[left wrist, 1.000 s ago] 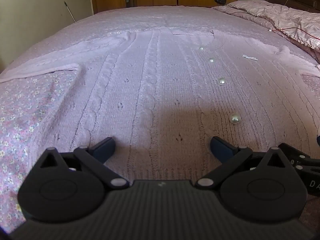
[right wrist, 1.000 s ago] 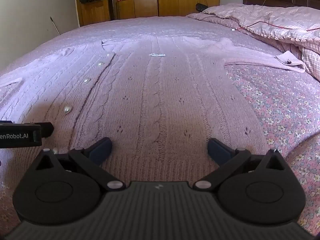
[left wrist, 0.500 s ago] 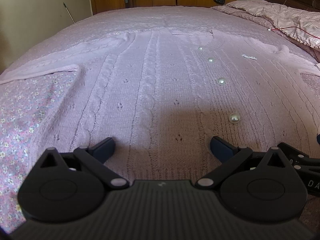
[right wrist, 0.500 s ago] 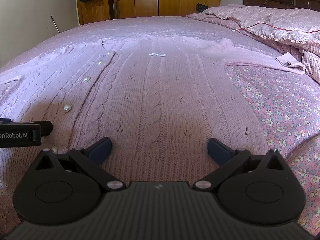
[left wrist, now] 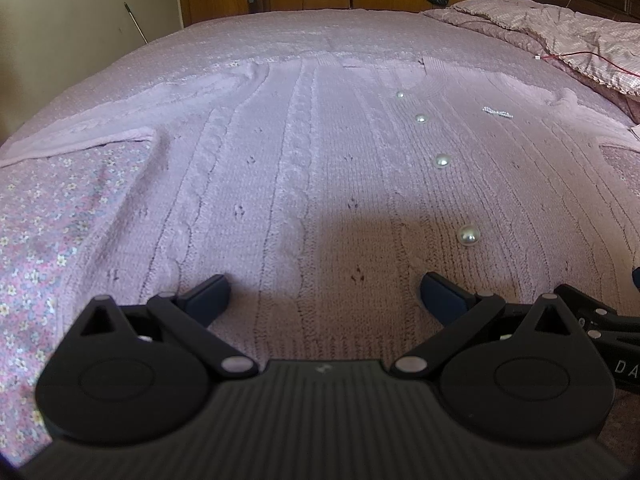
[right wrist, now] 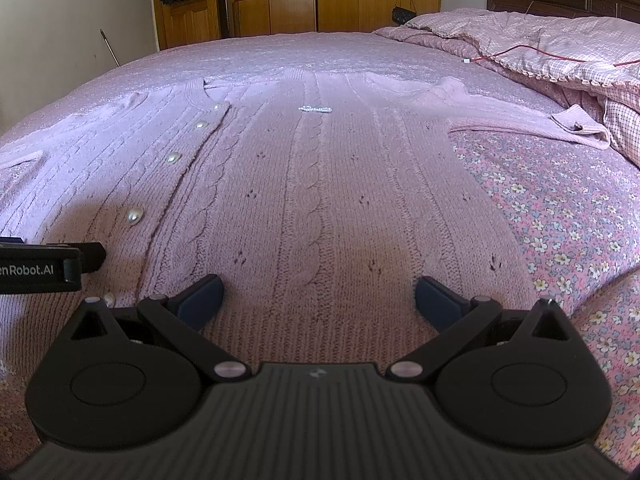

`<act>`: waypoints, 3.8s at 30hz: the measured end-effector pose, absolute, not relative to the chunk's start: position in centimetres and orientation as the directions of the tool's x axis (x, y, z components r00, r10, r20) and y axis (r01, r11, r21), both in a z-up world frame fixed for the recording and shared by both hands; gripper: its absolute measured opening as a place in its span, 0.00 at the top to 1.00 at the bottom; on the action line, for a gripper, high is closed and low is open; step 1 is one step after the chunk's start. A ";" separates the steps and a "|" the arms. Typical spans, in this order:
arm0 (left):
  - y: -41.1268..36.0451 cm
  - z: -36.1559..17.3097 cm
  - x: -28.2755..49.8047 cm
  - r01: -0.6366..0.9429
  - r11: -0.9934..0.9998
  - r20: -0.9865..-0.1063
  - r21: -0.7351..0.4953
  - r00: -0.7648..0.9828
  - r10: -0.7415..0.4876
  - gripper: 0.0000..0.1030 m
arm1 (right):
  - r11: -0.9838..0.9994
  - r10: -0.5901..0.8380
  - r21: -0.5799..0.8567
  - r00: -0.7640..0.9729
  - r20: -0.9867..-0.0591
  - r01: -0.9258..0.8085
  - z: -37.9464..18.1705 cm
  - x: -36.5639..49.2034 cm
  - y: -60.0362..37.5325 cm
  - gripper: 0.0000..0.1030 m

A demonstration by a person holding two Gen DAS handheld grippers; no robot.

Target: Fold small clothes

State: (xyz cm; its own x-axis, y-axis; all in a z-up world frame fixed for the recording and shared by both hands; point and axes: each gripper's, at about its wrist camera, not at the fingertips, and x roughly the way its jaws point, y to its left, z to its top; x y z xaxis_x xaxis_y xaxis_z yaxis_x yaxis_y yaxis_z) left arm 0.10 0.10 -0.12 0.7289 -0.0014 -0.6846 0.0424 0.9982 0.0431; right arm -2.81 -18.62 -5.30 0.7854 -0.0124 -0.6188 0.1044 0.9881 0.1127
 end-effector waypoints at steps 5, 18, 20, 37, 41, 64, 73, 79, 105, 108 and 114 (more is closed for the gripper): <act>0.1 -0.1 0.1 0.042 0.998 -0.684 0.042 0.729 -0.002 0.00 | 0.988 -0.018 0.108 0.789 -0.614 0.107 -5.3 -2.9 -18.5 0.00; 0.3 0.4 0.6 0.080 0.996 -0.722 0.028 0.692 -0.035 0.00 | 0.984 0.017 0.148 0.770 -0.638 0.101 -4.8 -2.4 -19.3 0.00; 0.6 0.9 0.4 0.099 0.995 -0.734 0.005 0.676 -0.063 0.01 | 0.977 0.039 0.184 0.763 -0.645 0.106 -4.2 -2.2 -19.9 0.00; 1.3 4.4 3.0 0.076 0.995 -0.765 -0.070 0.636 -0.103 0.01 | 0.927 0.015 0.314 0.813 -0.583 0.208 -0.2 0.7 -33.0 0.00; 0.8 4.3 3.6 0.079 0.995 -0.777 -0.057 0.623 -0.094 0.01 | 0.909 -0.024 0.323 0.806 -0.591 0.264 -0.6 1.6 -37.0 0.00; -2.5 1.2 5.0 0.035 0.997 -0.807 0.062 0.591 0.029 0.00 | 0.792 -0.282 0.291 0.745 -0.605 0.536 -5.4 14.1 -56.4 0.00; -3.0 1.1 5.3 0.029 0.996 -0.801 0.079 0.597 0.046 0.00 | 0.724 -0.341 0.339 0.739 -0.581 0.601 -7.3 16.8 -61.7 0.00; -3.1 1.1 5.2 0.024 0.996 -0.797 0.081 0.601 0.051 0.00 | 0.749 -0.308 0.345 0.759 -0.574 0.565 -7.5 17.5 -61.0 0.74; 1.5 4.5 4.6 0.059 0.996 -0.762 0.073 0.647 0.017 0.01 | 0.637 0.141 0.746 0.921 -0.362 0.196 6.4 15.1 -46.4 0.78; 2.8 5.2 4.4 0.042 0.998 -0.754 0.049 0.657 0.009 0.01 | 0.611 0.206 0.780 0.924 -0.321 0.134 8.2 15.9 -43.0 0.78; 5.8 7.1 4.3 0.003 0.999 -0.730 0.050 0.682 0.035 0.01 | 0.546 0.284 0.836 0.925 -0.251 0.059 11.4 16.7 -35.3 0.78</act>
State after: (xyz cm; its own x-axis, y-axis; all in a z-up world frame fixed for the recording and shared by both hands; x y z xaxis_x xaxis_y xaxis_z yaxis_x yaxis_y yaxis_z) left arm 4.30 5.83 7.06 0.6821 0.0348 -0.7304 0.0028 0.9987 0.0502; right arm 16.70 -35.32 11.40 0.9253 0.2845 -0.2509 0.0586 0.5463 0.8355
